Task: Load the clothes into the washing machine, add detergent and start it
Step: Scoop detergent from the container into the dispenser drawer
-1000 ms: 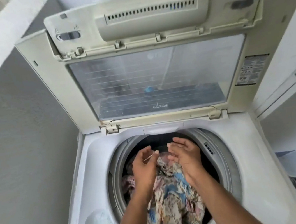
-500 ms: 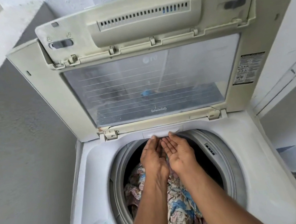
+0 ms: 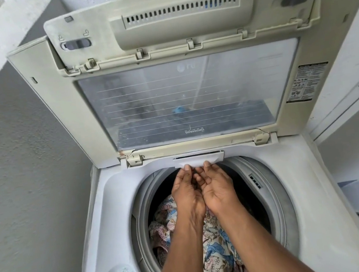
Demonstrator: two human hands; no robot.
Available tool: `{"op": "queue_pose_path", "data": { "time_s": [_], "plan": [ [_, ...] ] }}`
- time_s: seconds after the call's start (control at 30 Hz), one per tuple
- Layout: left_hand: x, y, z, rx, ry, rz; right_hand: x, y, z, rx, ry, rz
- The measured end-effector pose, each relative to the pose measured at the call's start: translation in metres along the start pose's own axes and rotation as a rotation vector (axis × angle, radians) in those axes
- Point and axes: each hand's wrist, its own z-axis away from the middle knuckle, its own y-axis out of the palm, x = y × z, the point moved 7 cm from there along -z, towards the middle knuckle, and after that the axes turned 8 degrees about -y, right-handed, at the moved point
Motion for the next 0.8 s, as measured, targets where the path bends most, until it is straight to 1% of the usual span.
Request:
{"op": "queue_pose_path", "data": {
  "time_s": [0.13,0.27,0.43,0.6,0.8],
  "plan": [
    [0.006,-0.018,0.008,0.026,0.015,0.007,-0.006,-0.014,0.011,0.058,0.009,-0.014],
    [0.009,-0.026,0.019,0.047,0.030,0.007,-0.008,-0.024,0.018,0.056,0.004,-0.013],
    [0.016,-0.036,0.027,-0.014,0.014,-0.011,-0.005,-0.029,0.025,0.034,-0.020,-0.002],
    [0.007,-0.047,0.029,-0.069,0.061,-0.043,-0.007,-0.030,0.034,0.061,0.028,0.032],
    [0.010,-0.046,0.043,-0.050,0.072,-0.128,-0.003,-0.032,0.042,0.026,0.029,0.070]
  ]
}}
